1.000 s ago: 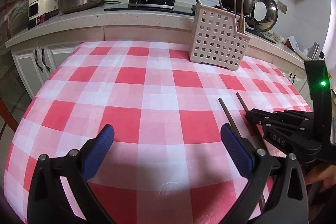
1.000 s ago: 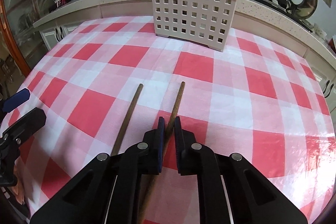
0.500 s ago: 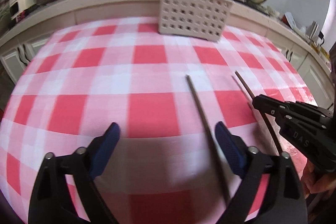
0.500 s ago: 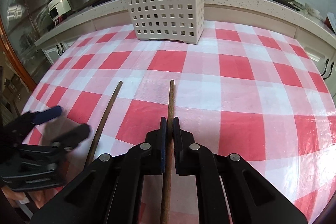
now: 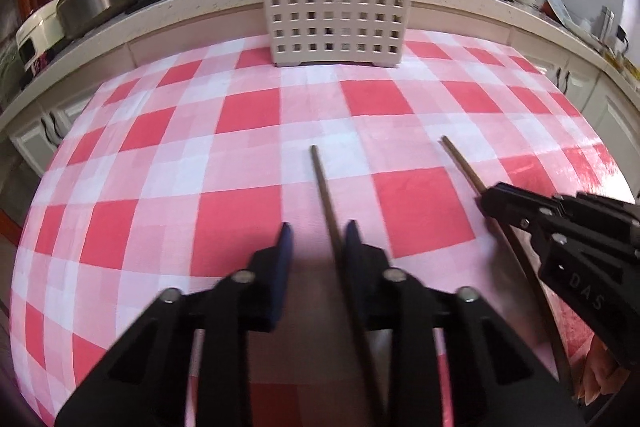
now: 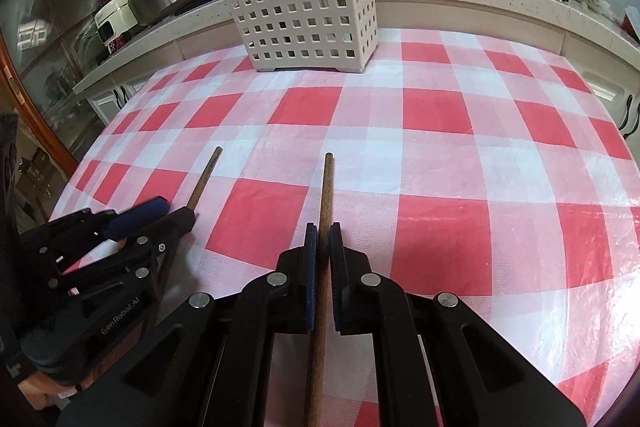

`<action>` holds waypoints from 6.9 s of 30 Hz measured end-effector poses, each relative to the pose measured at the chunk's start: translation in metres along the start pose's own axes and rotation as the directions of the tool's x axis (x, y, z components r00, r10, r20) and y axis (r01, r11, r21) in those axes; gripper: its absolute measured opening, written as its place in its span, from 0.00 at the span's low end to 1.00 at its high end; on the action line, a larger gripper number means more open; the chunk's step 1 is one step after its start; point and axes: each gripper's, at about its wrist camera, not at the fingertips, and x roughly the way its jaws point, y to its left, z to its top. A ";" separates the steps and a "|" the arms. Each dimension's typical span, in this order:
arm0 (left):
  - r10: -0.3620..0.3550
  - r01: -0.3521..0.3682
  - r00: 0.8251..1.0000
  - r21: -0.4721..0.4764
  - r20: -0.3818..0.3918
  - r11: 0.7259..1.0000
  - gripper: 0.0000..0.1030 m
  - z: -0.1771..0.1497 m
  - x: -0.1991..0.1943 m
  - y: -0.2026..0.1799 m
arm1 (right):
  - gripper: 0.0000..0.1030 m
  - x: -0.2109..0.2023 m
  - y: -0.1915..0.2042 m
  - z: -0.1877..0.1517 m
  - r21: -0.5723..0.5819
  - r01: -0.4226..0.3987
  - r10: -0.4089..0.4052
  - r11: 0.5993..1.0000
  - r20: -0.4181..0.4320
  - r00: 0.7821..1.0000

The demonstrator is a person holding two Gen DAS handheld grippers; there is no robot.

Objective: Organize utensils

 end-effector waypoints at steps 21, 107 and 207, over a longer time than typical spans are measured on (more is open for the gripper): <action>-0.114 0.115 0.993 0.024 -0.023 0.993 0.06 -0.001 -0.001 0.009 | 0.08 0.005 0.019 0.004 -0.139 0.098 -0.105 0.986 -0.049 0.993; -0.116 0.113 0.852 0.037 0.511 0.993 0.05 0.050 -0.175 0.052 | 0.06 -0.149 0.065 0.057 -0.188 0.025 0.084 0.982 0.547 0.833; -0.082 0.100 0.810 0.000 0.581 0.995 0.95 0.125 -0.151 0.117 | 0.81 -0.133 0.030 0.124 -0.176 -0.046 0.135 0.983 0.536 0.833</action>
